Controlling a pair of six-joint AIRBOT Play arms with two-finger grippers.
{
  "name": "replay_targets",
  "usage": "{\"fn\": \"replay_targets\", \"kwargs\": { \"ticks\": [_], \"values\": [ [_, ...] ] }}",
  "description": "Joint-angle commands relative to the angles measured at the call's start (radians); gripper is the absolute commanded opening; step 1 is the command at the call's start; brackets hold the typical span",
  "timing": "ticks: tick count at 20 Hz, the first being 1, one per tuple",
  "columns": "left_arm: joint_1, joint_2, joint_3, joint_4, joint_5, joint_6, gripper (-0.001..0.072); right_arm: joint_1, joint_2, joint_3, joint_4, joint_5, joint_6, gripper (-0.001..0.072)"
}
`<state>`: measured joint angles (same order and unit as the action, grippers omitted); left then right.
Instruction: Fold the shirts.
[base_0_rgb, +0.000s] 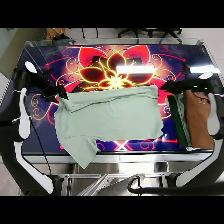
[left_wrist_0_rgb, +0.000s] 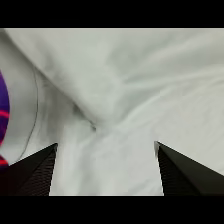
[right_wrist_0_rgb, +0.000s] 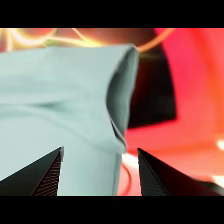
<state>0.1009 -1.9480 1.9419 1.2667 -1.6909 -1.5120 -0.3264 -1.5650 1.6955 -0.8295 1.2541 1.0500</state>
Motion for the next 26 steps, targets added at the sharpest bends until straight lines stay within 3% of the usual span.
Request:
{"fn": "replay_targets", "kwargs": {
  "ticks": [1,3,8,12,18,21,23,24,25,26],
  "values": [
    [-0.007,0.158,-0.19,0.023,-0.057,-0.042,0.0674,-0.044,0.121,-0.107,-0.117,0.133,0.079,0.0515],
    [-0.014,0.324,-0.471,0.023,0.034,-0.037,0.0675,-0.046,0.196,-0.278,-0.117,0.148,0.05,0.0451],
    [0.039,0.776,-1.196,0.014,0.22,-0.004,0.0675,-0.053,0.41,-0.653,-0.106,0.097,0.024,0.0458],
    [0.162,0.999,-1.505,-0.12,0.361,0.032,0.0674,-0.052,0.527,-0.777,-0.044,0.028,0.02,0.0458],
    [0.226,0.983,-1.657,-0.438,0.606,0.198,0.0666,-0.052,0.537,-0.787,-0.045,0.025,0.039,0.0459],
    [0.226,0.863,-1.666,-0.55,0.63,0.33,0.0665,-0.052,0.538,-0.79,-0.045,0.026,0.039,0.0459],
    [0.226,0.808,-1.662,-0.573,0.631,0.364,0.0665,-0.053,0.537,-0.79,-0.05,0.025,0.039,0.0459],
    [0.226,0.79,-1.657,-0.583,0.628,0.373,0.0646,-0.057,0.537,-0.79,-0.05,0.025,0.039,0.0459],
    [0.226,0.779,-1.646,-0.579,0.62,0.378,0.0479,-0.058,0.537,-0.79,-0.052,0.025,0.039,0.0459],
    [0.226,0.772,-1.63,-0.578,0.601,0.381,0.024,-0.058,0.537,-0.791,-0.058,0.026,0.04,0.0459]
  ]
}}
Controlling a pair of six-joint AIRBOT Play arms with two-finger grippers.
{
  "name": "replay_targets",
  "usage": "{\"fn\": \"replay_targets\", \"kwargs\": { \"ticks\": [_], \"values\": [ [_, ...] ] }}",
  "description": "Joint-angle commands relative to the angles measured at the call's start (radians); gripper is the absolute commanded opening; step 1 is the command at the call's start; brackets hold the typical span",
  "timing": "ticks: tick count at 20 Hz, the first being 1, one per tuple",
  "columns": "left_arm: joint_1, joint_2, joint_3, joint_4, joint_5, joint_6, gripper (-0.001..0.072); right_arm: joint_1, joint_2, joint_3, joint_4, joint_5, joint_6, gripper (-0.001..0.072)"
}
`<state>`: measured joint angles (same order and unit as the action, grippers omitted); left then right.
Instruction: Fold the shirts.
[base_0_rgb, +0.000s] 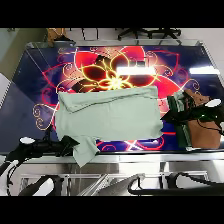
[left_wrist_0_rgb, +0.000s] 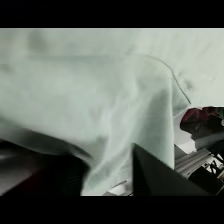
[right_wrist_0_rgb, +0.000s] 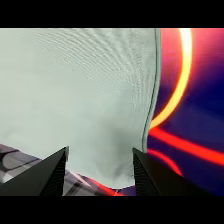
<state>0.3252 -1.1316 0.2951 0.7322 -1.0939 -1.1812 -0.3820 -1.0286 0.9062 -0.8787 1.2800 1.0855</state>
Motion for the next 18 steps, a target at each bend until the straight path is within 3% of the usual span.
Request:
{"fn": "replay_targets", "kwargs": {
  "ticks": [1,7,9,16,17,18],
  "values": [
    [0.002,-0.044,0.031,-0.043,-0.02,0.06,0.0007,-0.003,0.001,-0.005,-0.037,0.0,0.023,0.0459],
    [0.002,0.103,0.123,-0.042,-0.1,0.058,0.0015,0.002,-0.008,-0.081,-0.07,-0.017,0.025,0.0464],
    [0.002,0.167,0.149,-0.041,-0.092,0.038,0.0015,0.003,-0.024,-0.114,-0.067,-0.047,0.019,0.0599],
    [0.002,0.214,0.187,0.085,-0.105,-0.01,0.0015,0.097,-0.131,-0.122,-0.01,-0.065,-0.016,0.0592],
    [0.002,0.214,0.187,0.085,-0.105,-0.009,0.0015,0.111,-0.135,-0.122,-0.011,-0.056,-0.016,0.057],
    [0.002,0.214,0.187,0.086,-0.105,-0.009,0.0015,0.114,-0.135,-0.122,-0.01,-0.04,-0.016,0.0408]
  ]
}}
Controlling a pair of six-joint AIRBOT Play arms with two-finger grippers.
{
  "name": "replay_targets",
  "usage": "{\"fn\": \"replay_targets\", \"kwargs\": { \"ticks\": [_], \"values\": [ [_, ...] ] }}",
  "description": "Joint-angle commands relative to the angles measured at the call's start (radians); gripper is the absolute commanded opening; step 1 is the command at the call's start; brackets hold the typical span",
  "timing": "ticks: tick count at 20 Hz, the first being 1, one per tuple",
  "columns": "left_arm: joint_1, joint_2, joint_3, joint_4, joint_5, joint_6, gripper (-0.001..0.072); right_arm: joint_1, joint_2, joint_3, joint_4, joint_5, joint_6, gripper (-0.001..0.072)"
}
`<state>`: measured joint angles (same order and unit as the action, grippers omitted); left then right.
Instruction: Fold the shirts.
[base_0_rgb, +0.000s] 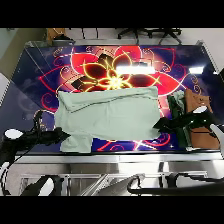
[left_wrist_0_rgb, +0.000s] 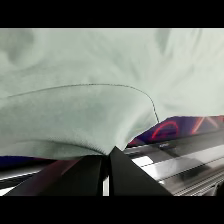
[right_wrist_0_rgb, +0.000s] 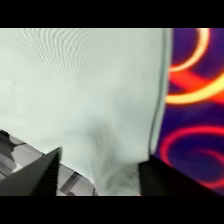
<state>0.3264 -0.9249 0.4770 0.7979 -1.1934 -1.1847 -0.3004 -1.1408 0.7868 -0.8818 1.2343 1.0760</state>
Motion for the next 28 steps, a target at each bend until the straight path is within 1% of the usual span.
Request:
{"fn": "replay_targets", "kwargs": {
  "ticks": [1,2,3,5,8,10,12,14,17,19,20,24,25,28],
  "values": [
    [0.001,0.007,0.006,0.021,-0.005,-0.006,0.0015,0.034,-0.018,-0.003,-0.008,0.029,-0.024,0.0159],
    [0.001,0.007,0.006,0.021,-0.005,-0.006,0.0015,0.031,-0.006,-0.003,-0.014,0.054,-0.032,0.0086],
    [0.001,0.008,0.006,0.021,-0.009,-0.006,0.0015,0.021,0.011,-0.002,-0.017,0.074,-0.031,0.0085],
    [0.002,0.008,0.014,0.034,-0.048,-0.02,0.0015,-0.016,0.061,-0.002,-0.034,0.098,-0.005,0.002],
    [0.002,0.04,0.029,0.118,-0.129,-0.086,0.0014,-0.071,0.142,-0.008,-0.16,0.142,0.117,0.0019],
    [0.002,0.116,0.005,0.161,-0.119,-0.131,0.0014,-0.074,0.183,-0.026,-0.201,0.161,0.156,0.0019],
    [0.001,0.185,-0.008,0.159,-0.079,-0.144,0.0014,-0.074,0.206,-0.018,-0.161,0.151,0.153,0.0019],
    [0.0,0.187,0.05,0.129,-0.034,-0.142,0.0014,-0.074,0.201,0.03,-0.047,0.123,0.089,0.0019],
    [-0.003,0.059,0.238,0.029,-0.009,-0.097,0.0014,-0.068,0.15,0.152,0.172,0.021,-0.024,0.0019],
    [-0.045,-0.059,0.367,0.003,0.033,-0.087,0.0014,-0.048,0.088,0.232,0.269,-0.044,-0.079,0.0019],
    [-0.081,-0.125,0.431,0.003,0.063,-0.078,0.0015,-0.031,0.043,0.275,0.292,-0.08,-0.095,0.002],
    [-0.225,-0.444,0.692,0.031,0.159,-0.059,0.0015,0.016,-0.148,0.422,0.292,-0.17,-0.116,0.002],
    [-0.241,-0.53,0.754,0.048,0.174,-0.057,0.0015,0.019,-0.192,0.442,0.294,-0.187,-0.142,0.002],
    [-0.262,-0.743,0.893,0.048,0.174,-0.045,0.0019,0.021,-0.292,0.465,0.292,-0.237,-0.17,0.0033]
  ]
}}
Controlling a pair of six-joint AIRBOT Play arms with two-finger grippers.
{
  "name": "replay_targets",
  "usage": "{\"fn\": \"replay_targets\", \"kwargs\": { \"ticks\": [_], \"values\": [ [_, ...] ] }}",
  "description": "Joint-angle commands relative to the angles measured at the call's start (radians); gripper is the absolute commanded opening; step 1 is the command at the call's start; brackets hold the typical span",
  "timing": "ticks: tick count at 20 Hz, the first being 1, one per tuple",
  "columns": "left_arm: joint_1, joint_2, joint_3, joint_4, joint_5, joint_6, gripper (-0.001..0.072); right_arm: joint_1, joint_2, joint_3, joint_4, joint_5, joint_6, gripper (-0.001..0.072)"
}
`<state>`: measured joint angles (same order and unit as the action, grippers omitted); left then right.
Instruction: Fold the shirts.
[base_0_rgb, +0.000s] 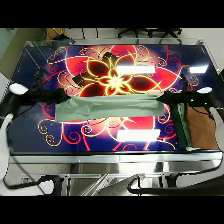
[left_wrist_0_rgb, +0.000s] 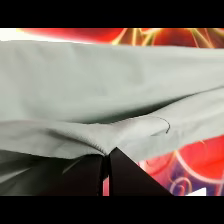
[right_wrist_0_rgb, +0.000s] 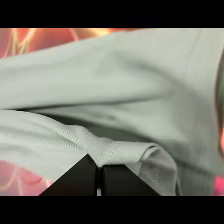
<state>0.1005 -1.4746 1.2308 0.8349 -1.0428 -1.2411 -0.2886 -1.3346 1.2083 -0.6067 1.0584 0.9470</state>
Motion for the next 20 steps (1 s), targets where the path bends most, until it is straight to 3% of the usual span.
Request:
{"fn": "replay_targets", "kwargs": {
  "ticks": [1,2,3,4,5,6,9,17,18,19,20],
  "values": [
    [-0.035,-0.244,0.175,0.011,-0.007,0.011,0.0021,0.007,-0.112,0.05,0.016,-0.057,-0.061,0.018],
    [-0.033,-0.285,0.211,0.011,-0.047,0.01,0.0197,0.001,-0.109,0.056,0.008,-0.052,-0.07,0.0345],
    [-0.026,-0.317,0.25,0.01,-0.093,0.008,0.0573,-0.008,-0.1,0.074,-0.029,-0.039,-0.069,0.0382],
    [-0.018,-0.341,0.292,0.009,-0.147,-0.01,0.0707,-0.018,-0.087,0.099,-0.083,-0.018,-0.068,0.0397],
    [-0.007,-0.357,0.332,0.01,-0.198,-0.01,0.0707,-0.029,-0.072,0.119,-0.146,-0.011,-0.048,0.0566],
    [0.005,-0.365,0.367,0.009,-0.239,-0.014,0.0706,-0.037,-0.062,0.13,-0.2,-0.012,-0.012,0.0648],
    [0.039,-0.365,0.449,0.009,-0.32,-0.042,0.0706,-0.044,-0.074,0.134,-0.261,-0.006,0.031,0.0648],
    [0.04,-0.364,0.536,-0.056,-0.376,-0.069,0.0706,0.012,-0.181,0.134,-0.163,0.013,0.029,0.0648],
    [0.037,-0.361,0.536,-0.089,-0.368,-0.068,0.0705,0.017,-0.191,0.134,-0.141,0.017,0.029,0.0626],
    [0.026,-0.361,0.536,-0.12,-0.359,-0.067,0.0704,0.021,-0.197,0.134,-0.117,0.027,0.029,0.0484],
    [0.015,-0.362,0.535,-0.141,-0.352,-0.067,0.0588,0.025,-0.197,0.135,-0.101,0.038,0.016,0.0252]
  ]
}}
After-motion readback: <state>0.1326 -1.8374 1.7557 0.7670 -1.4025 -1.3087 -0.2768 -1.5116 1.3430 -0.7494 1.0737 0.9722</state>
